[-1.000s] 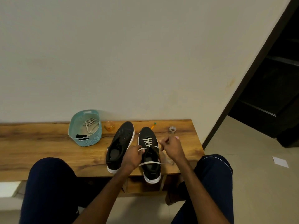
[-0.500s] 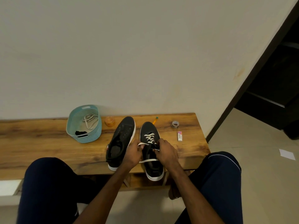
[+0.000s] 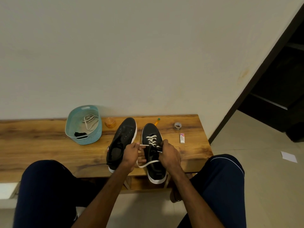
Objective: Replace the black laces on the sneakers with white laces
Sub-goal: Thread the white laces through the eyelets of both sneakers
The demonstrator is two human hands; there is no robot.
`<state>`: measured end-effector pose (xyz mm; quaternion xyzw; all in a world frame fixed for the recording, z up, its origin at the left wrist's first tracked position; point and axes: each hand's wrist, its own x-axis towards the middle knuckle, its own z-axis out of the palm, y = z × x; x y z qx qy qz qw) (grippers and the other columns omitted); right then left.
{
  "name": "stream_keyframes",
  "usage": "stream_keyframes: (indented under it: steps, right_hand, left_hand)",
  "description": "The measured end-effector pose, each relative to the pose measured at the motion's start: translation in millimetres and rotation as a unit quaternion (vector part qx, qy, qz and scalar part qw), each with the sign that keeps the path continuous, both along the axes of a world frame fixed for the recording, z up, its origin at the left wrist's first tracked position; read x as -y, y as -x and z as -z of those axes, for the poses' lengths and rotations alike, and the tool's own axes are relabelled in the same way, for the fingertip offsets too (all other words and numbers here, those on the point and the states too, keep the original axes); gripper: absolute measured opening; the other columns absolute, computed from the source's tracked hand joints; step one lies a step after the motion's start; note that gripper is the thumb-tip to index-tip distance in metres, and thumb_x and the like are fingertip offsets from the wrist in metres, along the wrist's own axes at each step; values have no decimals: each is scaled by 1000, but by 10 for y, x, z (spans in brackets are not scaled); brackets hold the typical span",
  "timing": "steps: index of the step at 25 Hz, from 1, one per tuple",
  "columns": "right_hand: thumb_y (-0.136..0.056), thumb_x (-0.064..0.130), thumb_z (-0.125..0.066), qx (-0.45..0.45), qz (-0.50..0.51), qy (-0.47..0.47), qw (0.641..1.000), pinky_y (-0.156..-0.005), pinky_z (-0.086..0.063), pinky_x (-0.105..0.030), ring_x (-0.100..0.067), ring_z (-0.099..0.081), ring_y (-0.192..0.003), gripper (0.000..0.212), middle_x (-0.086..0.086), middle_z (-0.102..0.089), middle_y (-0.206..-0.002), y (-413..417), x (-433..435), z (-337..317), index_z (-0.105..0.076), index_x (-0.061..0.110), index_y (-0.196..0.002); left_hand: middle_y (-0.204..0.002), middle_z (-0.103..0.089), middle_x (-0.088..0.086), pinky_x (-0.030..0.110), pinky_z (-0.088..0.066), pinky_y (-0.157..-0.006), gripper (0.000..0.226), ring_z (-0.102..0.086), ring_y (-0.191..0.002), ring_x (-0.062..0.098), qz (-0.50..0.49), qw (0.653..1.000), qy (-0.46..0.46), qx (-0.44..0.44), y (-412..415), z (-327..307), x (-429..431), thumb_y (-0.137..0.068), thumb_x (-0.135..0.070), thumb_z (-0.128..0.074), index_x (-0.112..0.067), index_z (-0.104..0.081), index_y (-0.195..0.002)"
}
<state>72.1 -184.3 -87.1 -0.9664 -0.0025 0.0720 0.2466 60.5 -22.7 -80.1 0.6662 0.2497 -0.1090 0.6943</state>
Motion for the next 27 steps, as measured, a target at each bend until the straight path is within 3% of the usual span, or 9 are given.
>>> stream_keyframes:
  steps: [3,6,9,12,15,18,22,25,27]
  right_hand:
    - [-88,13,-62,-11,8,-2,1000,-69,-42,-30,-28,-64,-97,35,-9,-66,-110,23,2,-47,-45,13,-119]
    - [-89,35,-71,-62,29,-98,993,-61,-38,-24,-23,-61,-94,48,-4,-61,-104,11,91,-139,-42,9,-117]
    - [-98,53,-48,-114,26,-161,980,-61,-40,-25,-19,-57,-91,51,-4,-60,-100,-48,169,-290,-50,5,-116]
    - [-106,39,-35,-112,21,-247,962,-70,-47,-31,-17,-58,-83,44,-3,-65,-87,-84,211,-460,-64,7,-97]
    - [-105,19,-44,-66,33,-351,933,-55,-39,-13,-6,-53,-66,30,5,-59,-70,-44,162,-773,-65,9,-85]
    - [-99,13,-56,15,27,-434,900,-60,-44,-15,0,-60,-62,18,0,-67,-71,-74,72,-1168,-67,12,-86]
    - [-97,14,-61,54,17,-510,858,-69,-55,-27,-15,-65,-68,14,-10,-75,-80,-198,-24,-1724,-68,3,-101]
    - [-99,19,-58,82,2,-505,859,-76,-59,-35,-20,-69,-72,16,-8,-76,-82,-299,-73,-2004,-67,6,-103]
    - [-99,19,-58,92,-2,-487,869,-77,-60,-38,-21,-70,-73,16,-8,-76,-81,-362,-112,-2062,-67,7,-103]
  left_hand:
    - [-109,-69,17,50,-59,-70,36,-69,-90,36,10,999,39,-24,6,-93,2,-106,-24,-38,-3,-54,-83]
    - [-92,-70,13,39,-55,-62,39,-65,-70,25,34,999,3,-35,-6,-325,-56,-106,-29,-39,-9,-54,-75]
    - [-67,-56,2,31,-47,-56,38,-49,-52,16,9,999,49,-12,-11,-747,-240,-104,-35,-41,-16,-52,-73]
    - [-65,-52,0,34,-48,-61,34,-47,-58,15,-28,994,106,24,46,-1110,-417,-105,-31,-41,-16,-55,-78]
    - [-83,-61,4,34,-52,-74,32,-57,-84,20,-38,992,12,122,89,-1285,-525,-102,-28,-48,-12,-61,-77]
    - [-101,-70,6,34,-50,-95,32,-65,-107,20,-17,975,44,216,53,-1423,-474,-100,-28,-53,-6,-66,-82]
    - [-95,-73,11,37,-55,-88,21,-70,-90,25,25,961,49,272,-76,-1521,-227,-96,-23,-59,-6,-71,-92]
    - [-99,-74,12,33,-56,-85,20,-69,-87,24,67,943,-7,325,-192,-1553,-144,-95,-4,-59,-1,-68,-113]
    - [-97,-75,13,33,-58,-82,26,-71,-84,27,51,937,-26,345,-230,-1591,-144,-95,-1,-59,-3,-63,-121]
